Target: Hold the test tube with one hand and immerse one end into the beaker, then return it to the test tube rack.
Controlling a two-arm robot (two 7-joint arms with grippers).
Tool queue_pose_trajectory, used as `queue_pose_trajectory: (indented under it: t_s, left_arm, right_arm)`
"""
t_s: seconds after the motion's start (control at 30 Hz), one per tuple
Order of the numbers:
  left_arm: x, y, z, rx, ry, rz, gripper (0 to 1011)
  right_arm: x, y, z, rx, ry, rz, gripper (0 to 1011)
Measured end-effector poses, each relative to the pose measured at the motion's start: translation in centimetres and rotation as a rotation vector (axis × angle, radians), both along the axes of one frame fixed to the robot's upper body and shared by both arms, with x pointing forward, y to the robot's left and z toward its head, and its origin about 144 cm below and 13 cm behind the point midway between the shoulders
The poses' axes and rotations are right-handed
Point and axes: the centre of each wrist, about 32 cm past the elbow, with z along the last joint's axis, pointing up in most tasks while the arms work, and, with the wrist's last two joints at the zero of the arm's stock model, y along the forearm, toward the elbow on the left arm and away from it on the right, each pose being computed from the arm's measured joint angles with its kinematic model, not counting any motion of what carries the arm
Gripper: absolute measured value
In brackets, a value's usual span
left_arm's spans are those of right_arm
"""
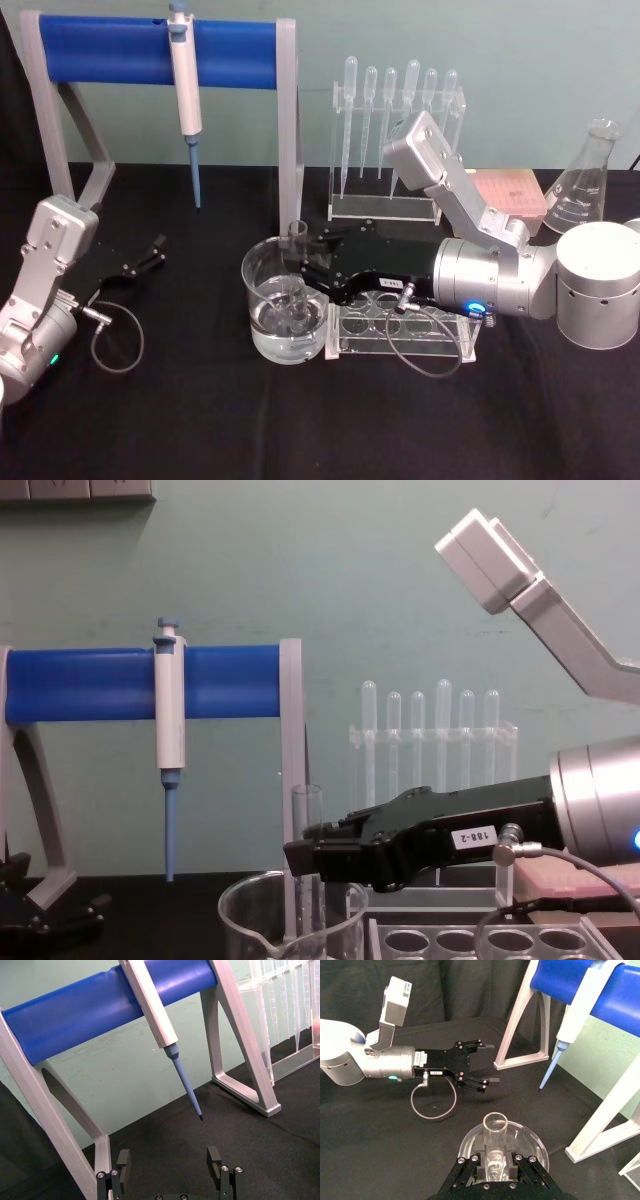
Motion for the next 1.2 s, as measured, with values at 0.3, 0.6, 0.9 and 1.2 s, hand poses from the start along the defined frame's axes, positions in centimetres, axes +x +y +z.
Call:
queue_pose_trajectory:
  t_s: [0.3, 0.6, 0.9, 1.2]
  left_arm:
    - [0.00, 0.00, 0.00, 0.000, 0.000, 0.000, 1000]
    - [0.00, 0.00, 0.00, 0.000, 0.000, 0.000, 1000]
    - [0.00, 0.00, 0.00, 0.000, 0.000, 0.000, 1000]
    - [0.00, 0.00, 0.00, 0.000, 0.000, 0.000, 1000]
  right_arm:
    - [0.00, 0.00, 0.00, 0.000, 0.000, 0.000, 231]
    - [0.00, 0.00, 0.00, 0.000, 0.000, 0.000, 231]
    - [0.00, 0.00, 0.00, 0.000, 0.000, 0.000, 231]
    - [0.00, 0.00, 0.00, 0.000, 0.000, 0.000, 231]
